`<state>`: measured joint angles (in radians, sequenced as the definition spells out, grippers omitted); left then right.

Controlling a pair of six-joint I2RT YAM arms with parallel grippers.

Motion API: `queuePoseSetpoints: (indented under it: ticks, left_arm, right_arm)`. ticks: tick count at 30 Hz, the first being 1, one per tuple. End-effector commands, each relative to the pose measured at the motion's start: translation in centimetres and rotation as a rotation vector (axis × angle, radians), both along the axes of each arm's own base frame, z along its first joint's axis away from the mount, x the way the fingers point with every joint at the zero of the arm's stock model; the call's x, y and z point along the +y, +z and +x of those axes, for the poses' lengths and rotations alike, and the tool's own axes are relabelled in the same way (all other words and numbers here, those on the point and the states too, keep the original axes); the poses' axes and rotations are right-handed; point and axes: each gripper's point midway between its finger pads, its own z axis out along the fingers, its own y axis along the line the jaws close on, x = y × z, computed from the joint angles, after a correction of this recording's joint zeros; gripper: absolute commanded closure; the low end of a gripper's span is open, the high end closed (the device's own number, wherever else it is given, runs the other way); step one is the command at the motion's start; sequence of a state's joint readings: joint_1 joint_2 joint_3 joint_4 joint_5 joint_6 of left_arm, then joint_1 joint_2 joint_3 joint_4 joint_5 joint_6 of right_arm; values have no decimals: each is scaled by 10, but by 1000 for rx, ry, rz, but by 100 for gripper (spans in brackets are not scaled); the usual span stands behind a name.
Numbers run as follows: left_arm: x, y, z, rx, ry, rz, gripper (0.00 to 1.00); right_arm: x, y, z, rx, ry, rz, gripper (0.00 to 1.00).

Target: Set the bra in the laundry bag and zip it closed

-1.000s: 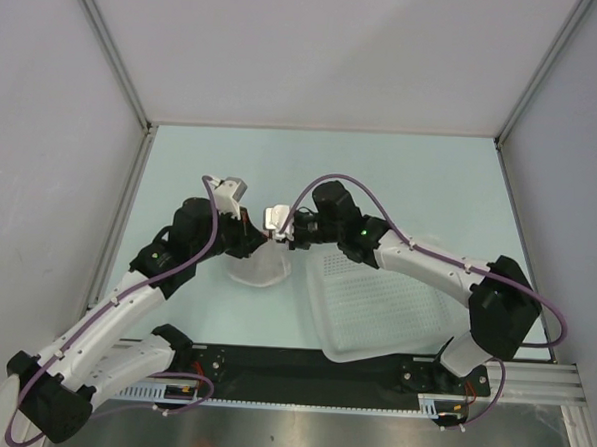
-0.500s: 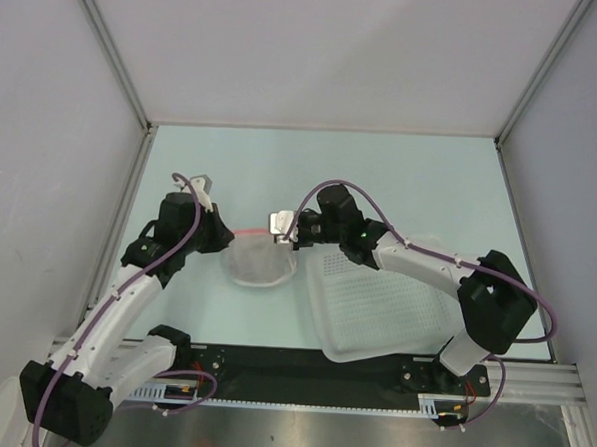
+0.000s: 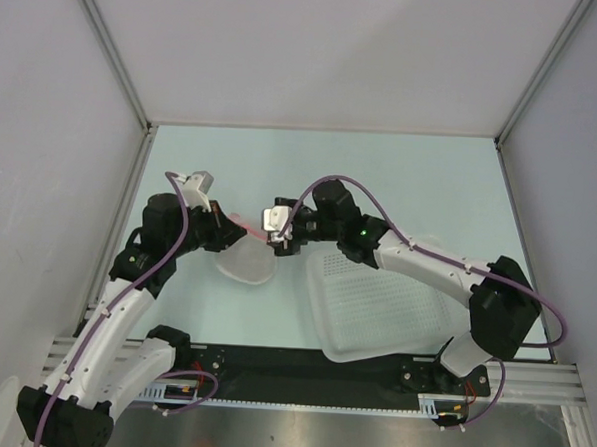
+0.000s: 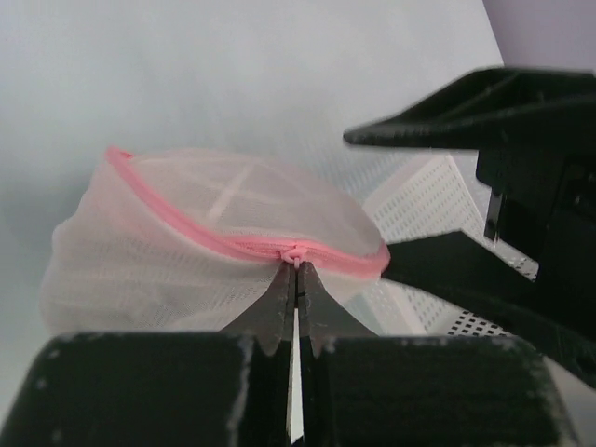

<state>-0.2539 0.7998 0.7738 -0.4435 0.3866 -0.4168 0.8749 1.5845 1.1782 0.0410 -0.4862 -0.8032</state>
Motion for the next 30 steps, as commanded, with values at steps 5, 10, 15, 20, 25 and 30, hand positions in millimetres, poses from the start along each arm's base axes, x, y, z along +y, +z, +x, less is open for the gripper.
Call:
queuePoseSetpoints:
  ticks: [5, 10, 15, 20, 25, 30]
  left_arm:
    - [-11, 27, -4, -90, -79, -49, 100]
    - [-10, 28, -5, -98, -76, -47, 100]
    - [23, 12, 6, -45, 109, 77, 100]
    - [75, -29, 20, 117, 341, 158, 100]
    - [81, -15, 29, 64, 319, 87, 100]
    - [43, 34, 24, -95, 117, -59, 100]
  right_arm:
    - [29, 36, -29, 42, 55, 83, 53]
    - [39, 27, -30, 56, 55, 75, 66]
    - [19, 1, -16, -3, -20, -23, 100]
    - [-14, -7, 0, -90, -33, 13, 100]
    - [-36, -15, 22, -53, -70, 12, 100]
    - [-35, -11, 30, 21, -145, -9, 31]
